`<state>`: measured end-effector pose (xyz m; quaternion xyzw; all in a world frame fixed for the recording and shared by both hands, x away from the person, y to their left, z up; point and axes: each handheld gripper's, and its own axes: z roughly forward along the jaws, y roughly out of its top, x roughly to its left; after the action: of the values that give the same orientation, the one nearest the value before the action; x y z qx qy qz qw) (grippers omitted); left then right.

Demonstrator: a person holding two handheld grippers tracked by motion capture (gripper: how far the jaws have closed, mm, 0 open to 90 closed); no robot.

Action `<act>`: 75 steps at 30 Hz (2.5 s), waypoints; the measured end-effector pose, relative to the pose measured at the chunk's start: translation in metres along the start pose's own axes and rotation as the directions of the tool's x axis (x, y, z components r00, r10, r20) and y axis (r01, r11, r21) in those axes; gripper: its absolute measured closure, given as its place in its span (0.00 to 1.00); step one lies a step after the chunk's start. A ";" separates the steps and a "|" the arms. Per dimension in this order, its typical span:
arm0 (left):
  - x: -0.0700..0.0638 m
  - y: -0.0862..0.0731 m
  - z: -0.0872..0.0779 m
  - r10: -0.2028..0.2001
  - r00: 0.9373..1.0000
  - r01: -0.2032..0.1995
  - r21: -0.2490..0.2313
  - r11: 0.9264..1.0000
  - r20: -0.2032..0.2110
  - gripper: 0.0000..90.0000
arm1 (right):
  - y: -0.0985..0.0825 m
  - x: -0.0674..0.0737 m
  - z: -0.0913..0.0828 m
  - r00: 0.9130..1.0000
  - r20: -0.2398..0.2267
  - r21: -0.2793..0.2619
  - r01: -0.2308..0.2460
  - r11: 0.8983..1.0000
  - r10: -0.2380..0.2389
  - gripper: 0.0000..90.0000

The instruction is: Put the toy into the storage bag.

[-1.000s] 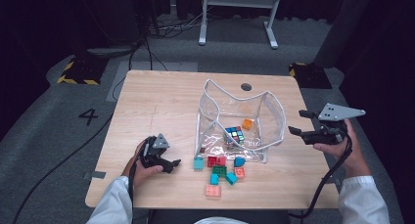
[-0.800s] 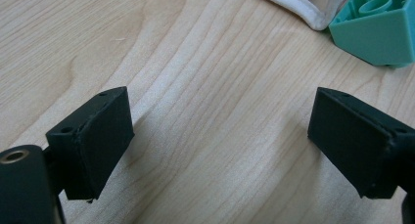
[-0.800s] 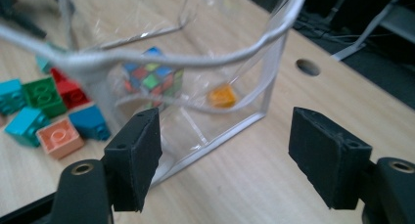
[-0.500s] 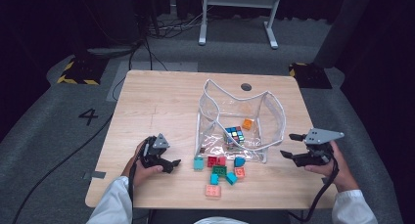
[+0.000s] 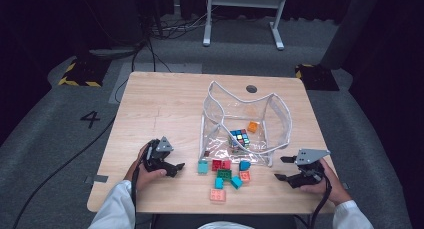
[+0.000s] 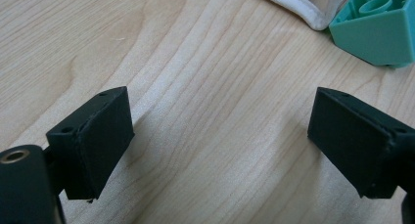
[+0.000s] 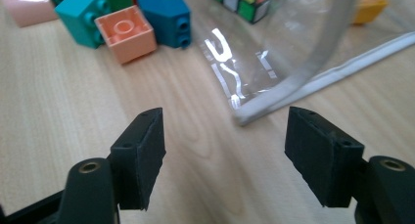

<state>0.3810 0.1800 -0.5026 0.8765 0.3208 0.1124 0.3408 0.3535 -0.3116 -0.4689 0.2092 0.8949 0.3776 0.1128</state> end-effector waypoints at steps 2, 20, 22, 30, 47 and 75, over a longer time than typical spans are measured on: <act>0.000 0.000 0.000 0.000 1.000 0.000 0.000 1.000 0.000 0.11 | -0.002 0.005 0.005 1.000 -0.027 0.016 0.008 1.000 -0.008 0.36; 0.000 0.000 0.000 -0.004 1.000 0.004 -0.001 1.000 0.000 0.11 | 0.003 0.032 0.044 0.990 -0.128 0.003 0.068 0.998 -0.067 0.39; 0.000 0.000 0.000 -0.003 1.000 0.003 0.000 1.000 0.000 0.11 | 0.007 0.036 0.047 0.990 -0.133 0.010 0.059 0.998 -0.057 0.39; 0.000 0.000 0.000 -0.004 1.000 0.004 0.000 1.000 0.000 0.11 | 0.022 0.044 0.063 0.985 -0.156 0.007 0.079 0.997 -0.077 0.39; 0.000 0.000 0.000 -0.004 1.000 0.004 0.000 1.000 0.000 0.11 | 0.034 0.051 0.080 0.978 -0.174 -0.049 0.109 0.993 -0.116 0.48; 0.000 0.000 0.000 -0.005 1.000 0.005 0.000 1.000 0.000 0.11 | 0.017 0.045 0.063 0.983 -0.133 -0.074 0.114 0.991 -0.123 0.66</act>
<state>0.3806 0.1798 -0.5026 0.8757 0.3229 0.1116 0.3411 0.3412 -0.2412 -0.5020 0.1251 0.8986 0.4129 0.0800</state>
